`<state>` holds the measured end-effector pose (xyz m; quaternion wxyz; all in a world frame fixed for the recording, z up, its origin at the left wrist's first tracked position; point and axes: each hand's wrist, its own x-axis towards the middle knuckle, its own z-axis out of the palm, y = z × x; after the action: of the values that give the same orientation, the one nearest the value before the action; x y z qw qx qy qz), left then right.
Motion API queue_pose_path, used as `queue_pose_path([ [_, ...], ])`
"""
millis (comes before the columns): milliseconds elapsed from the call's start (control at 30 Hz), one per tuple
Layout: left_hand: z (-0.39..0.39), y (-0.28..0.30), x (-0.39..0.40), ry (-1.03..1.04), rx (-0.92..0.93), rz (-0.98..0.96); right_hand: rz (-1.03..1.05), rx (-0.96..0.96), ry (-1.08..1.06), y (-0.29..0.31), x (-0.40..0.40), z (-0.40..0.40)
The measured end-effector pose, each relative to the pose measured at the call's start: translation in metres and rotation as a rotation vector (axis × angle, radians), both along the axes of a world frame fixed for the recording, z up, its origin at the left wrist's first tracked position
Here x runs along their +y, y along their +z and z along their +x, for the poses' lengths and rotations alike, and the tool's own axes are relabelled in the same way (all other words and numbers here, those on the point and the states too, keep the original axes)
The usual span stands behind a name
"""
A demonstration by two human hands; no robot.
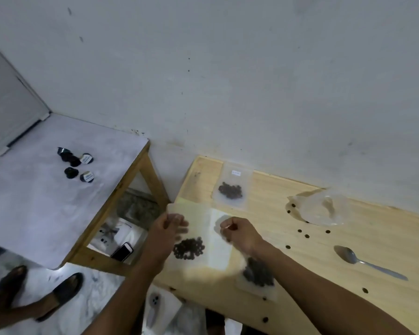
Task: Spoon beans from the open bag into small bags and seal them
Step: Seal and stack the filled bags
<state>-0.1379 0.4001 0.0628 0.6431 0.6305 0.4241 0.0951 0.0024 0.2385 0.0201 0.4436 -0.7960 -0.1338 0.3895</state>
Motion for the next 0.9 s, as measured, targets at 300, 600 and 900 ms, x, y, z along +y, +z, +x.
queue_pose_path([
  [300, -0.045, 0.019, 0.036, 0.226, 0.003, 0.085, -0.142, -0.494, 0.645, -0.054, 0.035, -0.036],
  [600, -0.056, 0.015, 0.034, 0.218, 0.018, 0.052, -0.248, -0.554, 0.686, -0.047, 0.051, -0.041],
  [900, -0.024, 0.016, 0.03, 0.158, 0.001, 0.073, -0.066, -0.275, 0.287, -0.012, 0.038, 0.003],
])
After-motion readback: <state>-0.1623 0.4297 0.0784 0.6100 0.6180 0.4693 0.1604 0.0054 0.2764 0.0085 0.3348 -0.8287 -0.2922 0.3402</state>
